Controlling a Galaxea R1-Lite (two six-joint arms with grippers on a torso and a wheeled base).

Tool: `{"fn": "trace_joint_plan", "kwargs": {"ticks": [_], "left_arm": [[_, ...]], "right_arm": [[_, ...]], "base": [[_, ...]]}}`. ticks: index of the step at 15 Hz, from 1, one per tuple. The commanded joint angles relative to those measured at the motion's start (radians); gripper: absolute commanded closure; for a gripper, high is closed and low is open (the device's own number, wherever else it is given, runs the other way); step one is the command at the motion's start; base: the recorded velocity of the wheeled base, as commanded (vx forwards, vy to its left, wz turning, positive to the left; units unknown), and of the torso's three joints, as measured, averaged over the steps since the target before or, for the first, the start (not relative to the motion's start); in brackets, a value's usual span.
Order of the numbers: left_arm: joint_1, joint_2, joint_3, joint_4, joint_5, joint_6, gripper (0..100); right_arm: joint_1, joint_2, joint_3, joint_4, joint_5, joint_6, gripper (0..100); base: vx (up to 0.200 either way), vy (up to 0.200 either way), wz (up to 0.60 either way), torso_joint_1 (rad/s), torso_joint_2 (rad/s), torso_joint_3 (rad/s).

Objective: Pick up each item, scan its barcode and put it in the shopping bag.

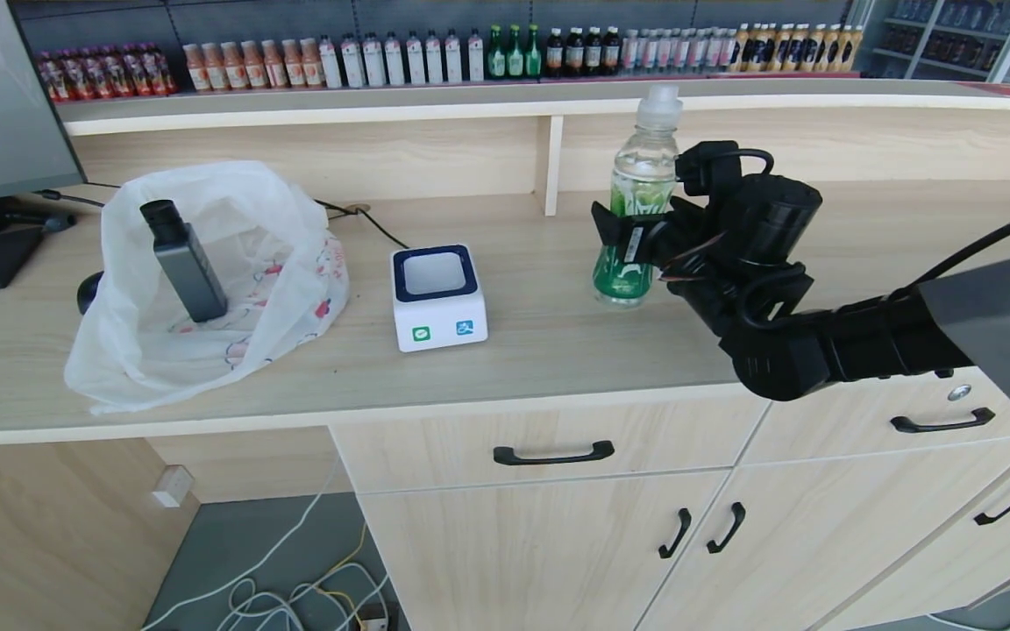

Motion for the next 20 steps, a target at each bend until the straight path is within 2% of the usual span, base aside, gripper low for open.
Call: {"fn": "trace_joint_plan", "kwargs": {"ticks": [1, 7, 8, 20], "left_arm": [[0.0, 0.0, 0.0, 0.0, 0.002, 0.0, 0], [0.0, 0.0, 0.0, 0.0, 0.0, 0.0, 0], [0.0, 0.0, 0.0, 0.0, 0.0, 0.0, 0], [0.0, 0.0, 0.0, 0.0, 0.0, 0.0, 0]], "right_arm": [[-0.003, 0.006, -0.005, 0.0, -0.001, 0.0, 0], [0.0, 0.006, -0.016, 0.002, -0.002, 0.0, 0], [0.003, 0.005, -0.016, 0.002, -0.002, -0.002, 100], [0.006, -0.034, -0.016, 0.003, -0.004, -0.005, 100]], "base": [[0.0, 0.0, 0.0, 0.0, 0.0, 0.0], [0.0, 0.0, 0.0, 0.0, 0.0, 0.0], [0.0, 0.0, 0.0, 0.0, 0.0, 0.0], [0.0, 0.0, 0.0, 0.0, 0.0, 0.0]]}}
